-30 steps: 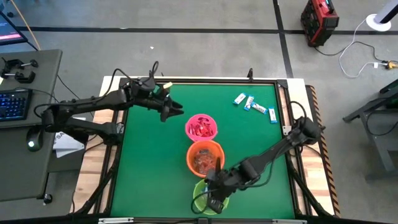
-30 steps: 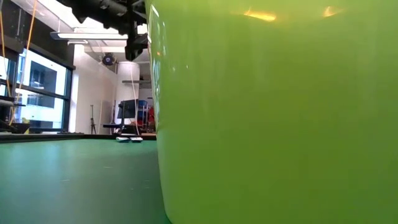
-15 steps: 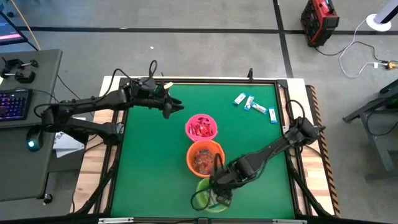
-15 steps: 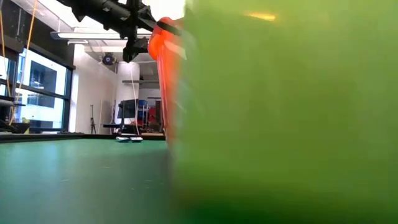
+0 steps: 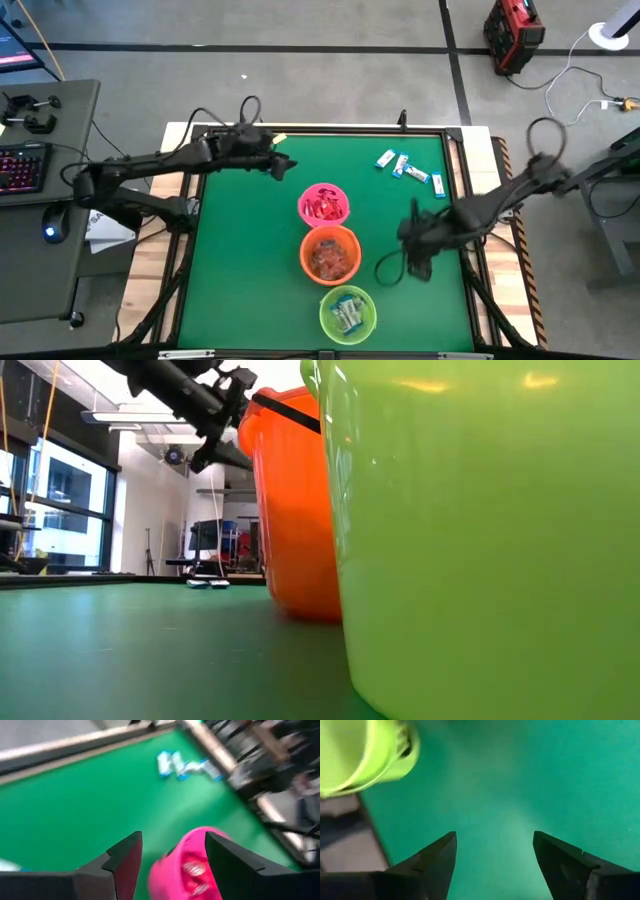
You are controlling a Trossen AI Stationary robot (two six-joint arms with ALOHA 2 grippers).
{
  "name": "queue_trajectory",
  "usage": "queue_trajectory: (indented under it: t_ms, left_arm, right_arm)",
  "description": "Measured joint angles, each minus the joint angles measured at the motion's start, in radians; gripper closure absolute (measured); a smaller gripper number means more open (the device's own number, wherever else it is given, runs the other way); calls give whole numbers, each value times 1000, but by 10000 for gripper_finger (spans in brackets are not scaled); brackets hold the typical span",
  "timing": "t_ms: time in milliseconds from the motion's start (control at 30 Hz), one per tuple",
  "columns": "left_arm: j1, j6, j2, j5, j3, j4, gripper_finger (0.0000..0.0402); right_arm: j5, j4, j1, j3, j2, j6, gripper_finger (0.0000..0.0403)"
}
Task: Sort candy by brand, put in halloween buckets
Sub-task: Put the white chocolate into the green bucket
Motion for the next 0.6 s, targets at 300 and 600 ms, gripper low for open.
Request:
queue_trajectory:
  t_ms: [300,600]
  left_arm:
    - [100,67,333,-150,354,-631,195]
    - [281,-104,561,-207,336,-652,195]
  right_arm:
    - [70,111,-210,-299,-321,22,148]
    - [22,418,-275,-445,-350,202,148]
